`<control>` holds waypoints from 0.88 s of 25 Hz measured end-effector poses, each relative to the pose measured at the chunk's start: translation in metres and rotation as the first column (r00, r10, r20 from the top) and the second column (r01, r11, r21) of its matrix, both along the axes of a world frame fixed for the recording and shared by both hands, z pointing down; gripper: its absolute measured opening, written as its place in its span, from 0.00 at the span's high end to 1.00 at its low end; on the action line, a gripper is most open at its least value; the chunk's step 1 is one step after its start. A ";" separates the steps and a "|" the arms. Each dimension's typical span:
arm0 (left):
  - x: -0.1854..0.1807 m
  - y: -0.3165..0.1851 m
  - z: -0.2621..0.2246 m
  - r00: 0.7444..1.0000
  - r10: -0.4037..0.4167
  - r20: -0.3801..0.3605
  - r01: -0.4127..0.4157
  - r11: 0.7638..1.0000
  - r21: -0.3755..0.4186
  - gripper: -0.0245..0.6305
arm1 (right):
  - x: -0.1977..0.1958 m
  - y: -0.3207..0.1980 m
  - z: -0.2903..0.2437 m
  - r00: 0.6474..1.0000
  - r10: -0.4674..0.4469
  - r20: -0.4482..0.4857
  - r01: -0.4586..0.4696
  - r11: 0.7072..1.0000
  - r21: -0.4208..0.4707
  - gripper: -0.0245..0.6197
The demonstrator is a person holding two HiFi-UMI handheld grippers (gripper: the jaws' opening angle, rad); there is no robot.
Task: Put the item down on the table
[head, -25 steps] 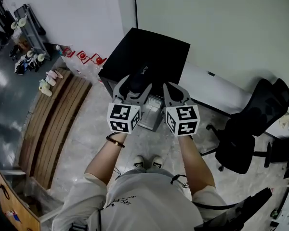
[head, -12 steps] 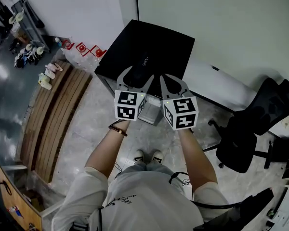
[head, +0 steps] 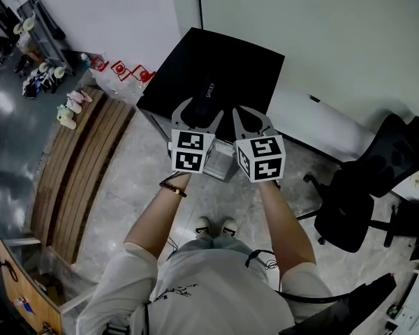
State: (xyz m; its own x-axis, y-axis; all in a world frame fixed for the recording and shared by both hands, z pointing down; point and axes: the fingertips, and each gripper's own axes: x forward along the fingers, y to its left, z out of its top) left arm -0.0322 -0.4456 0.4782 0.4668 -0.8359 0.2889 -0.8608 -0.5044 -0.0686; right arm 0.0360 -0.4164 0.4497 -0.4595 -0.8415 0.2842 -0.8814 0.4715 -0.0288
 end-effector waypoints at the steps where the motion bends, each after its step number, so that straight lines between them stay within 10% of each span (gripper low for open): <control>1: 0.001 -0.001 0.000 1.000 0.001 0.006 -0.001 1.000 -0.002 0.46 | 0.000 0.000 -0.001 1.000 0.001 0.002 -0.001 1.000 -0.001 0.96; 16: -0.015 0.027 -0.038 0.999 -0.015 -0.037 0.017 0.997 0.075 0.43 | 0.007 0.011 -0.010 1.000 0.002 0.012 -0.002 1.000 0.026 0.96; 22: -0.036 0.094 -0.065 0.994 -0.050 -0.093 0.062 0.989 0.133 0.80 | 0.007 0.064 -0.023 0.995 -0.015 0.102 0.014 1.000 0.004 0.96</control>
State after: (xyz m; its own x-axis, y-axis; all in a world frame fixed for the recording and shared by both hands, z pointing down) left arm -0.0677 -0.3516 0.4129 0.4371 -0.8899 0.1303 -0.8930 -0.4467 -0.0546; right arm 0.0428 -0.3529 0.4272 -0.4980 -0.8355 0.2322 -0.8671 0.4844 -0.1164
